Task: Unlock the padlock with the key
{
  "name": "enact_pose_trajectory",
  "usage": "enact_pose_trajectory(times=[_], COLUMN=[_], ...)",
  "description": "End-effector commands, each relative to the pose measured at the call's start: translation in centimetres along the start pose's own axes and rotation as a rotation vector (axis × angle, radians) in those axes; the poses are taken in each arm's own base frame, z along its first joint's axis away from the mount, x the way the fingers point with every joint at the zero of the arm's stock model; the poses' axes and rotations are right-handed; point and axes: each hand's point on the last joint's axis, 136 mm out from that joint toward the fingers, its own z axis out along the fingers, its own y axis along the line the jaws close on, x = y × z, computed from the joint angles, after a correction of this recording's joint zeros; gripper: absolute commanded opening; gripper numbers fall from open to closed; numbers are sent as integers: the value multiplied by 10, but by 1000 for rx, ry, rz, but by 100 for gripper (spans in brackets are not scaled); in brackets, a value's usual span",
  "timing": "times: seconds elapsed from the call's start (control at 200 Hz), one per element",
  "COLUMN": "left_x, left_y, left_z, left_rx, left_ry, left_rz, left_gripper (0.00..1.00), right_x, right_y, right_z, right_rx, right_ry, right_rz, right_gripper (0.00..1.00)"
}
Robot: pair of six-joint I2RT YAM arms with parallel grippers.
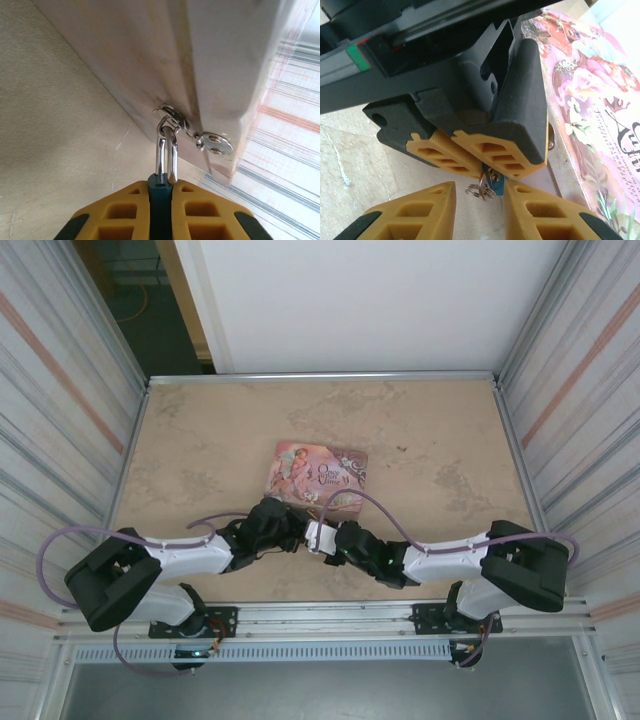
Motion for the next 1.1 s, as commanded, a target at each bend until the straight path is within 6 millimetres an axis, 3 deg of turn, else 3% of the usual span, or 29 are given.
enact_pose_trajectory(times=[0.0,0.215,0.421,0.666,0.857,0.962,1.092], left_x=[5,6,7,7,8,9,8], left_y=[3,2,1,-1,-1,0,0], left_z=[-3,-3,-3,-2,0,1,3], left_rx=[-12,-12,-7,1,2,-1,-2], left_ry=[18,23,28,31,38,40,40], left_rz=[18,19,26,28,29,29,33], left_gripper=[0,0,0,0,0,0,0], right_x=[-16,-17,-12,-11,-9,-7,3], right_y=[-2,0,-2,-14,-38,-40,-36], right_z=[3,9,13,11,4,3,4], right_rx=[9,2,23,55,68,35,40], right_ry=[-37,-35,-9,-30,-82,-102,-74], right_rz=[-2,2,23,182,520,659,669], right_gripper=[28,19,0,0,0,0,0])
